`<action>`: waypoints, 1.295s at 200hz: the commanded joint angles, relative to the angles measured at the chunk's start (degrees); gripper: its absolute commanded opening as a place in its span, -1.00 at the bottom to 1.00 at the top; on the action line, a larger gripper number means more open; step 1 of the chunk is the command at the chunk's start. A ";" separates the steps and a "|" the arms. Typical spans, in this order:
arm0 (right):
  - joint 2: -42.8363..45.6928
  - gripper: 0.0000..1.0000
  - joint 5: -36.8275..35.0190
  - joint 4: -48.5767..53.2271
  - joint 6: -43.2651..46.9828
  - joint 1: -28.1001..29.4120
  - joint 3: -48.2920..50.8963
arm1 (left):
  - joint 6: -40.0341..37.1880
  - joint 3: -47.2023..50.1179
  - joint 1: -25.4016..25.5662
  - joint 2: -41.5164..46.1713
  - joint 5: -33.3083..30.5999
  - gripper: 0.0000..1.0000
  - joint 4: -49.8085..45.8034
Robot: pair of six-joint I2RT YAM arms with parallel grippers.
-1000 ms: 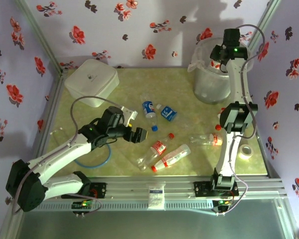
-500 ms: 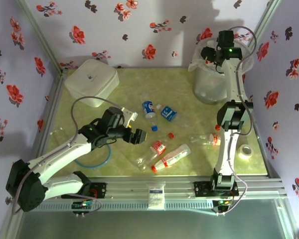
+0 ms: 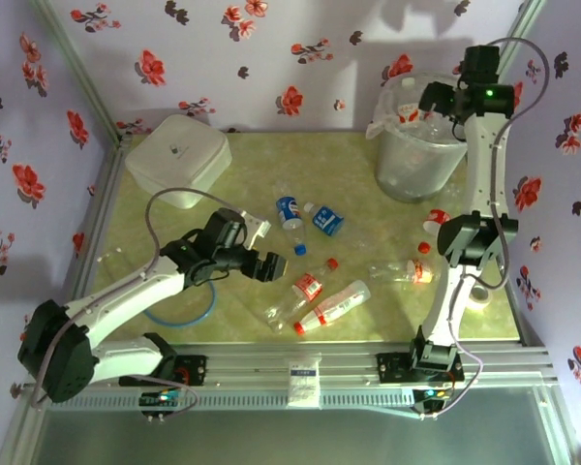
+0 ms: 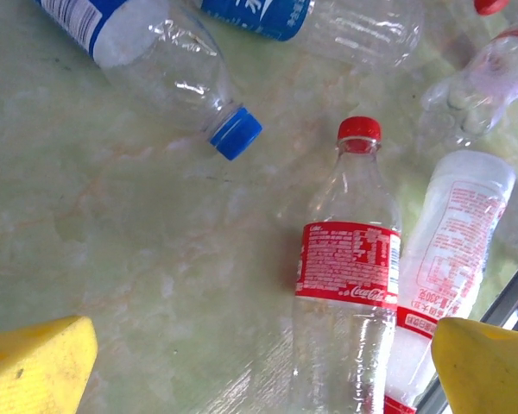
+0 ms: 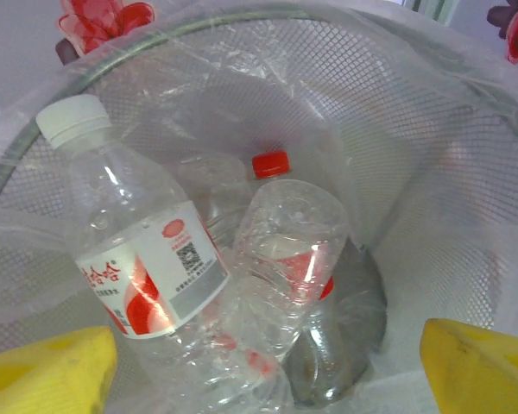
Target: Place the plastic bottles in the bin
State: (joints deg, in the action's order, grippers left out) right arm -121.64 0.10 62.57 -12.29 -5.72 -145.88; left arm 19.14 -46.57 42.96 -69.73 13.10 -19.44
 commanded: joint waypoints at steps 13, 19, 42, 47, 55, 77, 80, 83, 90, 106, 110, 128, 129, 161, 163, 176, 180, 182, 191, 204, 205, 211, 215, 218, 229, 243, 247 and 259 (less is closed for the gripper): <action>-1.43 0.48 5.57 1.12 0.96 0.27 3.38 | -1.47 -2.54 0.35 -1.82 0.75 0.99 -1.96; -2.10 0.42 6.50 0.86 0.96 0.27 3.58 | -1.47 -2.56 0.37 -2.05 0.75 1.00 -1.92; -5.47 0.16 10.15 0.01 1.22 0.27 2.90 | -1.56 -2.65 0.56 -2.47 0.77 0.99 -1.83; -6.40 0.09 10.85 0.09 1.22 0.27 2.40 | -1.56 -2.65 0.55 -2.59 0.76 0.99 -1.90; -8.11 0.01 11.82 0.71 1.18 0.26 1.30 | -1.56 -2.63 0.63 -2.86 0.76 1.00 -2.07; -11.59 -0.16 13.08 2.12 1.48 0.95 0.14 | -2.06 -2.73 0.96 -3.54 0.77 0.99 -3.05; -11.86 -0.17 13.23 2.12 1.60 1.09 0.36 | -2.19 -2.80 1.00 -3.63 0.75 0.99 -3.32; -12.05 -0.18 13.40 2.12 1.72 1.26 0.65 | -2.32 -2.83 1.05 -3.77 0.77 0.99 -3.52; -12.42 -0.19 13.64 1.91 1.92 1.68 1.43 | -2.73 -3.04 1.23 -3.99 0.74 1.00 -4.12; -12.65 -0.20 14.40 1.18 2.36 2.69 3.78 | -3.76 -3.48 1.67 -4.51 0.70 1.00 -5.52; -12.65 -0.21 14.40 1.03 2.44 2.87 4.27 | -3.96 -3.65 1.76 -4.65 0.73 1.00 -5.84; -12.41 -0.21 13.82 0.60 2.16 3.09 4.73 | -4.75 -4.29 2.19 -5.19 0.75 0.99 -7.11; -12.36 -0.21 13.80 0.52 2.08 3.08 4.78 | -4.78 -4.31 2.25 -5.21 0.77 1.00 -7.19; -9.85 -0.14 11.84 -0.25 0.96 3.06 2.47 | -6.16 -5.50 3.43 -6.83 0.47 1.00 -9.15; -9.71 -0.13 11.61 -0.19 0.96 2.96 2.23 | -6.25 -5.58 3.55 -7.00 0.44 1.00 -9.24; -8.13 -0.08 9.56 0.39 0.87 2.90 0.74 | -6.69 -6.03 4.22 -7.94 0.21 1.00 -9.72; -7.46 -0.04 8.91 0.57 0.87 2.83 0.34 | -6.82 -6.15 4.38 -8.23 0.14 1.00 -9.86; -7.27 -0.01 8.59 0.61 0.87 2.77 0.16 | -6.89 -6.23 4.51 -8.34 0.16 1.00 -9.90; -5.80 0.14 7.15 0.88 0.87 2.58 -0.45 | -7.15 -6.42 4.99 -8.85 -0.04 0.99 -10.00; -3.44 0.27 5.05 1.07 1.11 2.25 -0.72 | -7.57 -6.69 5.76 -9.33 -0.07 1.00 -10.09; -3.30 0.28 4.89 1.07 1.12 2.22 -0.72 | -7.60 -6.74 5.79 -9.35 -0.08 1.00 -10.09; -2.11 0.31 4.01 1.19 1.25 2.04 -0.72 | -7.70 -6.87 6.09 -9.53 -0.05 1.00 -10.18; -1.40 0.34 3.50 1.28 1.30 1.86 -0.72 | -7.86 -6.95 6.29 -9.62 -0.02 1.00 -10.25; -1.05 0.36 3.16 1.37 1.38 1.78 -0.72 | -7.93 -6.96 6.42 -9.70 -0.08 1.00 -10.31; 0.79 0.40 2.48 1.81 1.57 1.43 -0.62 | -8.14 -7.13 6.90 -9.80 -0.01 1.00 -10.42; 2.83 0.46 1.94 2.51 1.74 1.23 -0.42 | -8.26 -7.38 7.59 -9.98 -0.05 0.99 -10.75; 3.52 0.48 1.89 2.62 1.82 1.23 -0.16 | -8.28 -7.40 7.84 -10.06 -0.02 0.99 -10.90; 5.37 0.54 2.05 2.58 1.67 1.23 1.10 | -8.41 -7.57 8.53 -10.39 -0.02 0.99 -11.18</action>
State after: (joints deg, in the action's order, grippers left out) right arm -121.93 4.64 63.35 -11.33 -4.08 -144.66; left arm 12.64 -52.36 50.19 -79.13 13.06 -28.82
